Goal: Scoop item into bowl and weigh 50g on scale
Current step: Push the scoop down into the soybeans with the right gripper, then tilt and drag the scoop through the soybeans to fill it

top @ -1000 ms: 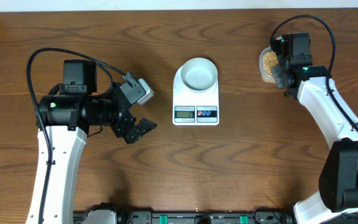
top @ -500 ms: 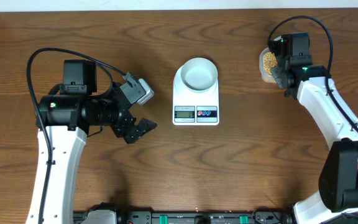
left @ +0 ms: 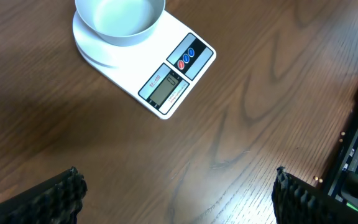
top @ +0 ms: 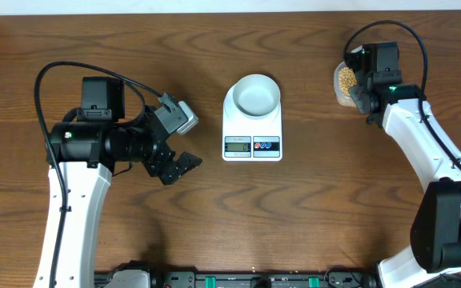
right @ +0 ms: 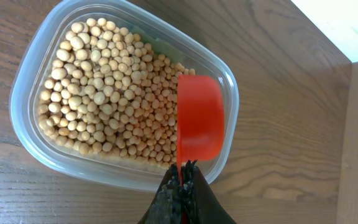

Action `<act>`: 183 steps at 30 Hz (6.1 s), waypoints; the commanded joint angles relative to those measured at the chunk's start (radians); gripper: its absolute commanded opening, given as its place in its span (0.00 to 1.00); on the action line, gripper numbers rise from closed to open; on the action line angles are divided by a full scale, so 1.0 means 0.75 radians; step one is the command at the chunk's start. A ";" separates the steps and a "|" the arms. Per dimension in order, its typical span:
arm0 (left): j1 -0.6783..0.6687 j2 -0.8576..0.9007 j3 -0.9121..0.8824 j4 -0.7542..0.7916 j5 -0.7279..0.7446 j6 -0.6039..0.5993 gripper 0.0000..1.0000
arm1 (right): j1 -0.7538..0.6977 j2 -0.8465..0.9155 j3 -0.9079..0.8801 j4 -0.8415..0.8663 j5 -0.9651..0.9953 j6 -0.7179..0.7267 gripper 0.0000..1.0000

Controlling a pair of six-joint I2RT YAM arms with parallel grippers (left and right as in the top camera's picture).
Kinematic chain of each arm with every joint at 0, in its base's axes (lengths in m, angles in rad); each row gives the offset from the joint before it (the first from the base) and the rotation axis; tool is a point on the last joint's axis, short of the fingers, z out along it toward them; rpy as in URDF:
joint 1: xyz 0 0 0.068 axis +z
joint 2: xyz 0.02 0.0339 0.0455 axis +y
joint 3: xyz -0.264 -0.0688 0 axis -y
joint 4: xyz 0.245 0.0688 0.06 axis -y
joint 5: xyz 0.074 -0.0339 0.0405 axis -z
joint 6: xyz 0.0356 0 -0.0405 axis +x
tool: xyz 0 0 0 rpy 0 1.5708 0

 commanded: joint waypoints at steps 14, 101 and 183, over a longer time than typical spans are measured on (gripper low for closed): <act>0.006 -0.002 0.020 -0.005 0.017 -0.006 0.98 | -0.018 0.109 0.017 0.005 0.020 -0.003 0.01; 0.006 -0.002 0.020 -0.004 0.017 -0.006 0.98 | -0.500 0.081 0.019 -0.168 -1.184 0.690 0.01; 0.006 -0.002 0.020 -0.004 0.017 -0.006 0.98 | -0.710 0.280 0.018 -0.078 -1.675 0.858 0.01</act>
